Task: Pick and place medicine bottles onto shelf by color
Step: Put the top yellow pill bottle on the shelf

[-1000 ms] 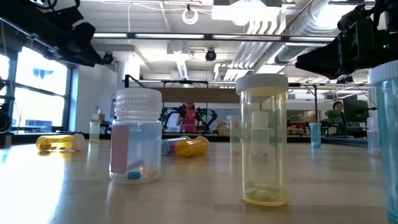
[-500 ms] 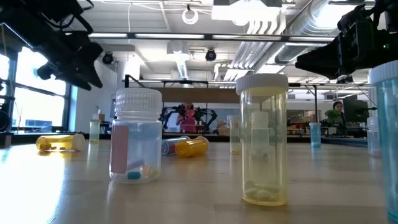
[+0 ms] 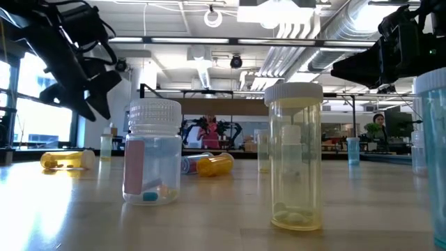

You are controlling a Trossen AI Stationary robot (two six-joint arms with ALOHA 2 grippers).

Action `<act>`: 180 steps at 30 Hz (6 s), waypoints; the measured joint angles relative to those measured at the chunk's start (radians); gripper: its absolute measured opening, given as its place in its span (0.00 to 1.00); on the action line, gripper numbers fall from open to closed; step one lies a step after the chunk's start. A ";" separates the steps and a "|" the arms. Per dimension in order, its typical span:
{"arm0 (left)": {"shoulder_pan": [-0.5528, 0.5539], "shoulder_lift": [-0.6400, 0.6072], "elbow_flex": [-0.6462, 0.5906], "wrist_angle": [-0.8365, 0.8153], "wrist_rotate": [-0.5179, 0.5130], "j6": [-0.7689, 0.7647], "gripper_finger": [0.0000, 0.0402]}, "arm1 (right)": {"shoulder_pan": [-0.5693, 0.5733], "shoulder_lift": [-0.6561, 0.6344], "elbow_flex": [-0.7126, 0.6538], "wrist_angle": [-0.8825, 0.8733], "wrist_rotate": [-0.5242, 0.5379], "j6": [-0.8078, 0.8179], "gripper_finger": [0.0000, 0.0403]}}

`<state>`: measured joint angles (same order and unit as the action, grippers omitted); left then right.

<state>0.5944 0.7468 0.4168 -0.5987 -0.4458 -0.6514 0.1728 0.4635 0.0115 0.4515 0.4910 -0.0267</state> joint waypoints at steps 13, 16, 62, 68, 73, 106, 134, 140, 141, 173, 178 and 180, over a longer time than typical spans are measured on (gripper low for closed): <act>0.015 0.094 0.000 0.028 0.019 0.000 0.50 | 0.000 0.000 0.000 0.000 0.000 0.000 0.47; 0.015 0.123 0.000 0.041 0.018 0.000 0.50 | 0.000 0.000 0.000 0.000 0.000 0.000 0.47; 0.014 0.333 0.000 0.185 -0.022 0.081 0.26 | 0.000 0.000 0.000 0.000 0.000 0.000 0.47; 0.017 0.275 0.000 0.192 -0.063 0.114 0.26 | 0.000 0.000 0.000 0.000 0.000 0.000 0.47; 0.043 0.210 0.030 0.175 -0.066 0.139 0.26 | 0.000 0.000 0.000 0.000 0.000 0.000 0.47; 0.157 0.415 0.694 0.146 0.079 0.481 0.25 | 0.000 0.000 0.000 0.000 0.000 0.000 0.47; 0.136 0.693 0.717 0.154 0.166 0.448 0.25 | 0.000 0.000 0.000 0.000 0.000 0.000 0.47; 0.136 0.717 0.719 0.158 0.144 0.442 0.25 | 0.000 0.000 0.000 0.000 0.000 0.000 0.47; 0.136 0.719 0.719 0.159 0.142 0.442 0.25 | 0.000 0.000 0.000 0.000 0.000 0.000 0.47; 0.136 0.732 0.716 0.184 0.150 0.463 0.43 | 0.000 0.000 0.000 0.000 0.000 0.000 0.47; 0.136 0.721 0.716 0.185 0.147 0.470 0.44 | 0.000 0.000 0.000 0.000 0.000 0.000 0.47; 0.136 0.706 0.716 0.185 0.145 0.472 0.44 | 0.000 0.000 0.000 0.000 0.000 0.000 0.47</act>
<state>0.7307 1.4529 1.1332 -0.4140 -0.3009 -0.1794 0.1730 0.4634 0.0113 0.4512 0.4911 -0.0265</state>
